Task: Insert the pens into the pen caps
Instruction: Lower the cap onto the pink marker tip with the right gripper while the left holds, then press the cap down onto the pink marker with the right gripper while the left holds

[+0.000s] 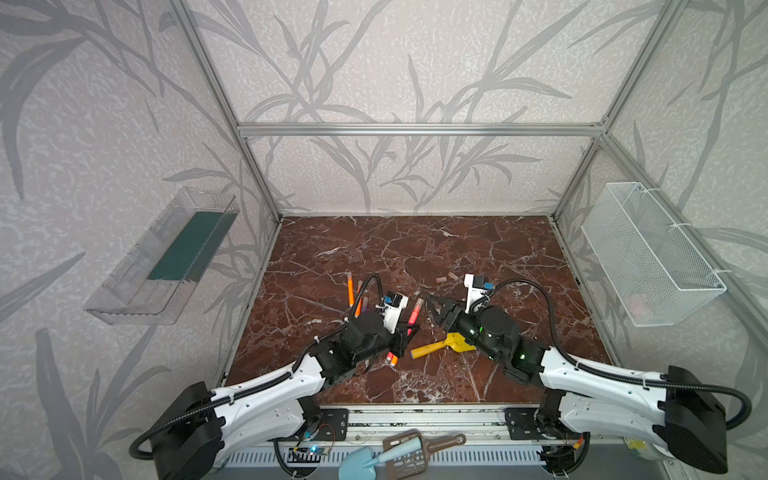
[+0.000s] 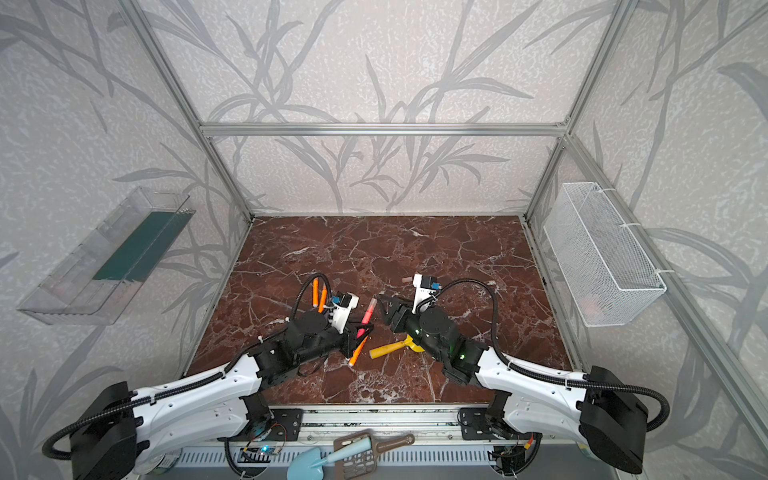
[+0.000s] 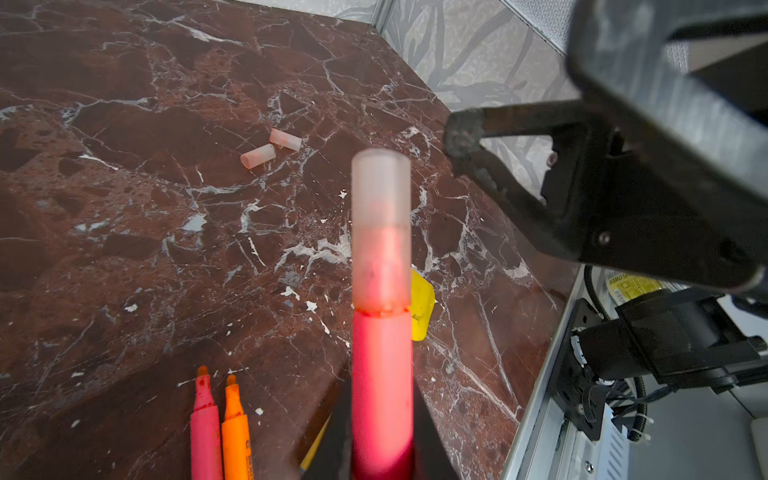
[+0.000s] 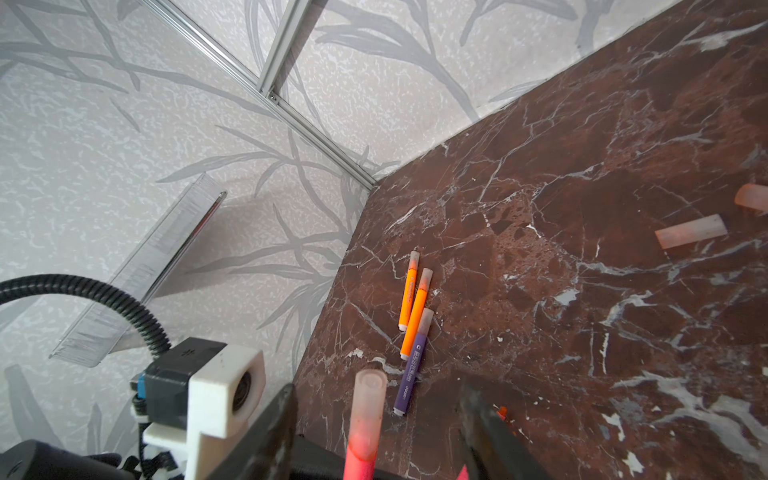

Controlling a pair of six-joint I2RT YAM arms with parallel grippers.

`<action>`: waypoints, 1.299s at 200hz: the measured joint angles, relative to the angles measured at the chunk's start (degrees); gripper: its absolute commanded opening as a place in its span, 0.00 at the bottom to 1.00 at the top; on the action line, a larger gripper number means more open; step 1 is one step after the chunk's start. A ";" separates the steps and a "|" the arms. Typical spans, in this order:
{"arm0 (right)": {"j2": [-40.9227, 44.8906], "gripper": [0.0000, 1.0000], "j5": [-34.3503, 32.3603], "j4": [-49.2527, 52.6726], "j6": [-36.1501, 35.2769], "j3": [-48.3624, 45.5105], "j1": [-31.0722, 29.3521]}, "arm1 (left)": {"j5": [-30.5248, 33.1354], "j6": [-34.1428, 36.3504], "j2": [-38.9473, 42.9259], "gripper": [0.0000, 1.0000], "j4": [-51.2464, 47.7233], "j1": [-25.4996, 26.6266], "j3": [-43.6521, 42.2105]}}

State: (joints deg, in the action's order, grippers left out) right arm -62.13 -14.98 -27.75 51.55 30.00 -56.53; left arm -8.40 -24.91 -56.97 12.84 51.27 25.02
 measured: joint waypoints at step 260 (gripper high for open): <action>-15.80 0.00 0.98 -8.83 0.83 7.06 -1.60 | 0.48 5.01 0.02 0.00 -5.35 -3.74 3.93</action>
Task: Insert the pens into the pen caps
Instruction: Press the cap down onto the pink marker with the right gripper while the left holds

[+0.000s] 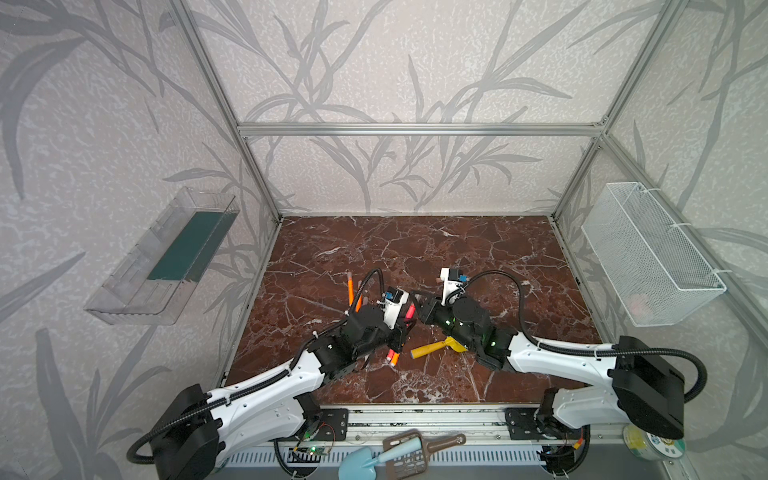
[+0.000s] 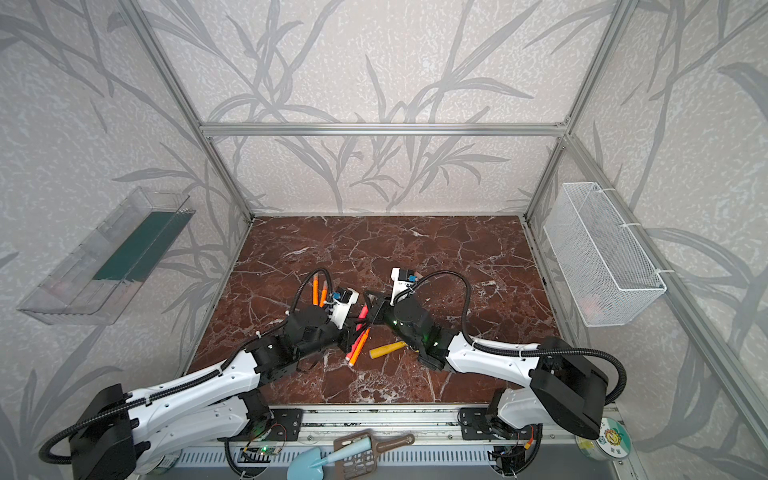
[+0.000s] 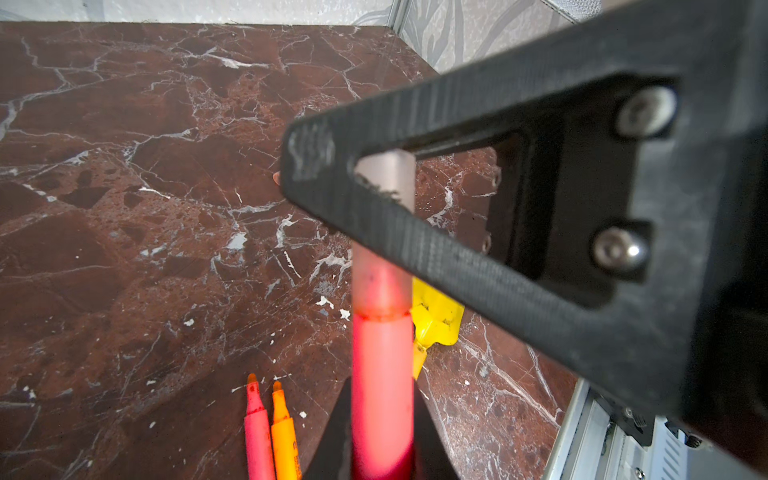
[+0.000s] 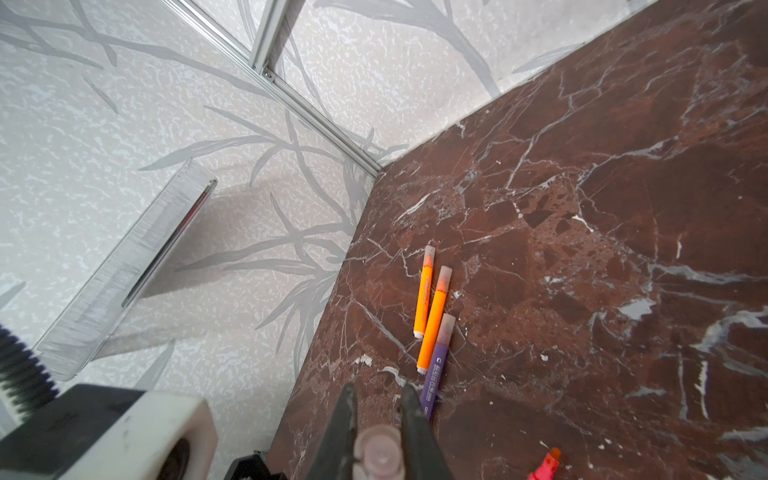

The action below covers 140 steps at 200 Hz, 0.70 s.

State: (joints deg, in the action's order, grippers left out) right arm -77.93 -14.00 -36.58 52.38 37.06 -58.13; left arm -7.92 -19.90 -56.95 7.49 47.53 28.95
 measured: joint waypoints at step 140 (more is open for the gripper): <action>-10.88 0.00 -15.50 -2.05 4.17 5.84 -7.26 | 5.66 7.32 -1.81 0.00 -14.53 -2.82 4.87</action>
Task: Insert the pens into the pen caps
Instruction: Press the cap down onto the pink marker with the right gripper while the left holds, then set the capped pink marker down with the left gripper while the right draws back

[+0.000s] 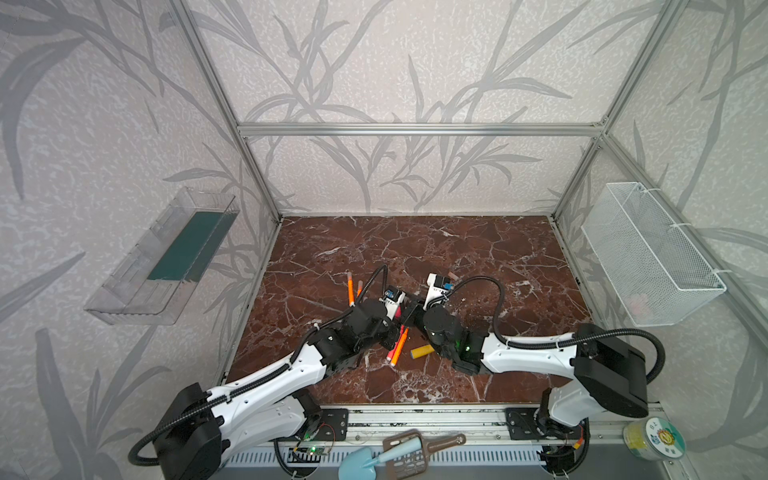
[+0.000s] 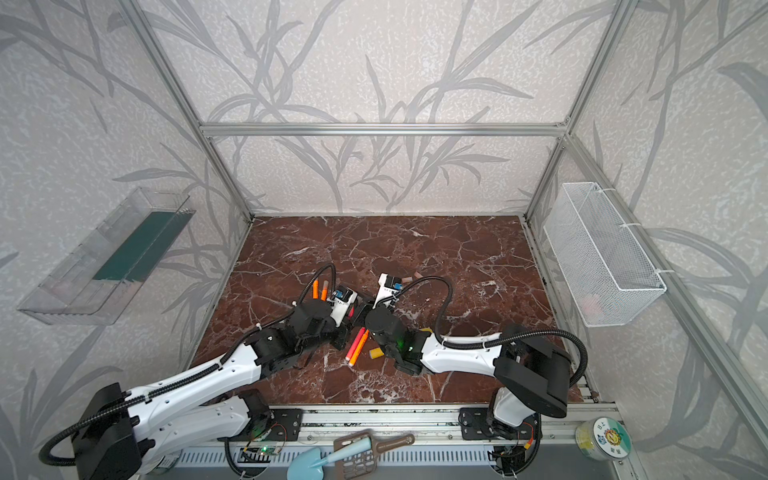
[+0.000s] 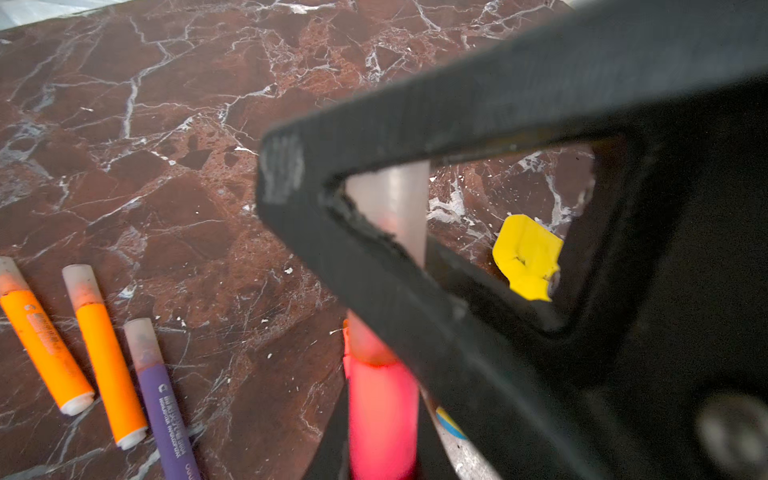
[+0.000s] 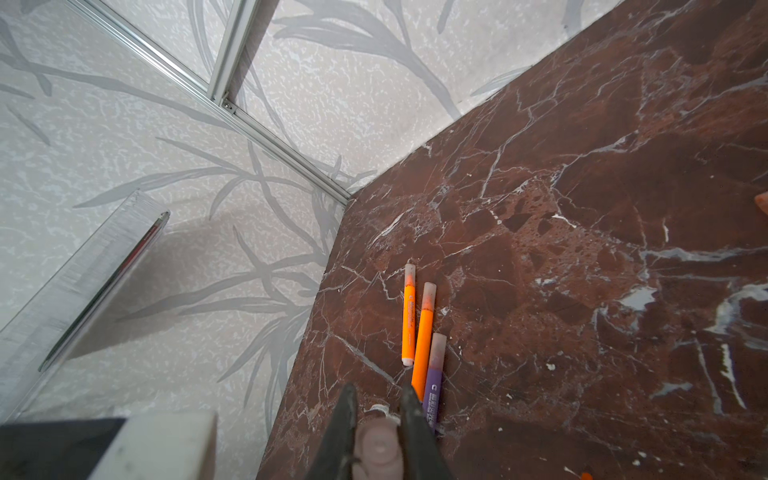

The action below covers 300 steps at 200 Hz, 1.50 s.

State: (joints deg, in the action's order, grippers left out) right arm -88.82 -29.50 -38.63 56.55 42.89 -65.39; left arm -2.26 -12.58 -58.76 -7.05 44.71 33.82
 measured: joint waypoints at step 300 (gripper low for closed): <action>33.31 0.70 -6.51 25.35 0.02 -13.44 -2.08 | -1.68 -12.24 -7.69 0.00 11.39 -12.09 -6.32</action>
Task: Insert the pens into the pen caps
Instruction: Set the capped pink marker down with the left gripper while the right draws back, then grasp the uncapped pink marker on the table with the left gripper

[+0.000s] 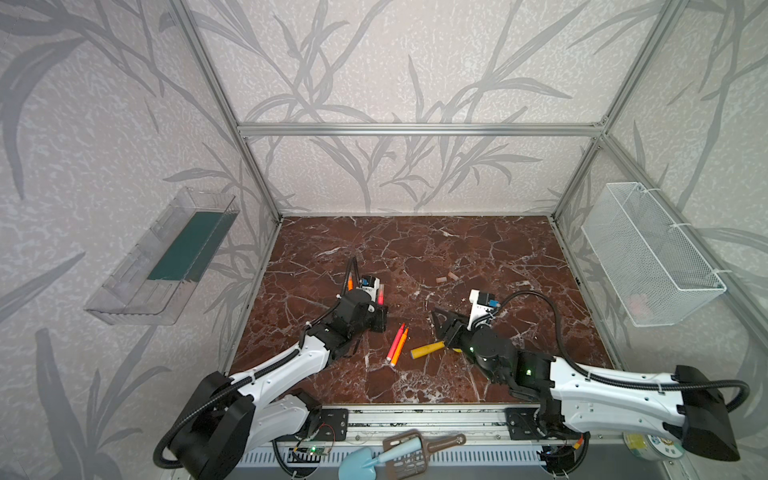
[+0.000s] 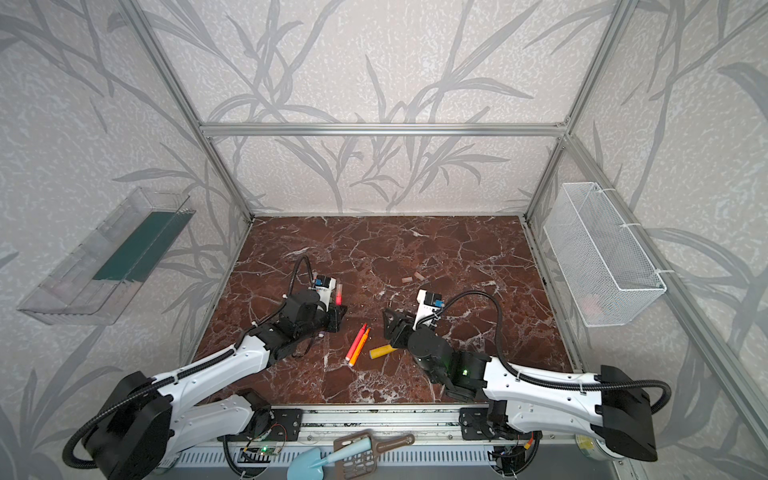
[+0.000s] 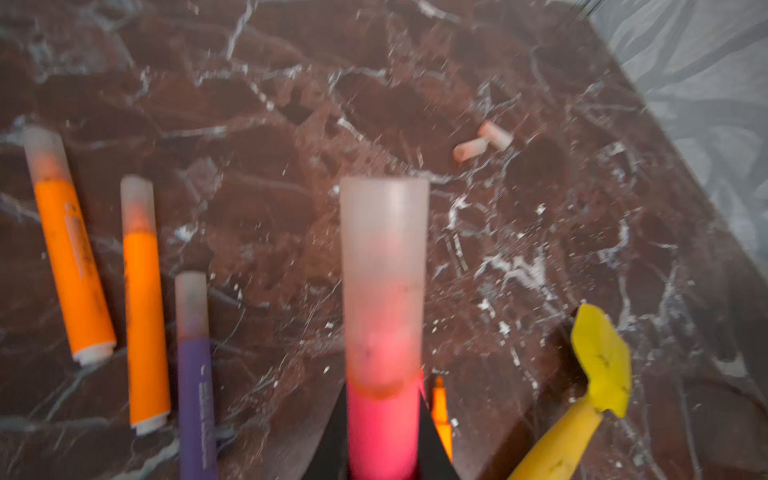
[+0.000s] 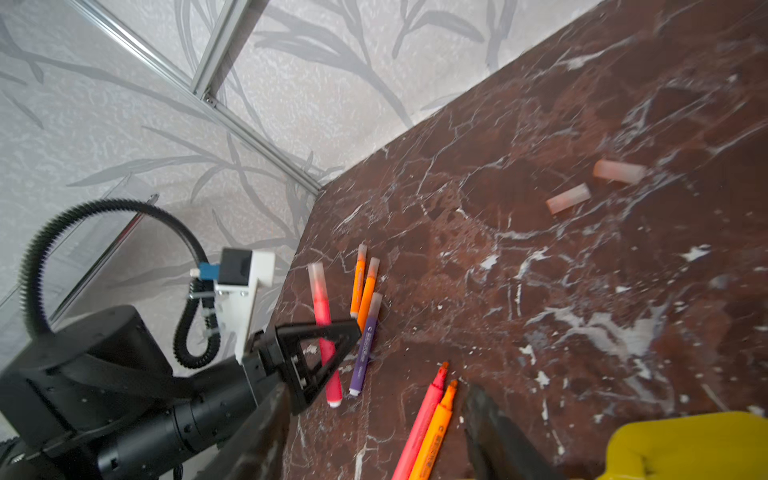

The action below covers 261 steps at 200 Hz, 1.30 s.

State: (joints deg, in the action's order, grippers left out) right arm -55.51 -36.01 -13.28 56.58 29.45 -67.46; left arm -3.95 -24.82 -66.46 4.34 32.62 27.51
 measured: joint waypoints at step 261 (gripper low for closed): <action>-34.36 0.53 19.45 -14.43 -2.05 8.20 1.44 | 7.80 -3.15 -10.51 0.45 -5.38 0.00 4.39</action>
State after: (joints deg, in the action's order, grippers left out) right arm -89.86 -16.56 -27.70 54.52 37.65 -66.02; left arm 3.86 -27.97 -76.97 -1.04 32.62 31.90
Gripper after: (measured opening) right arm 0.531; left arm 0.445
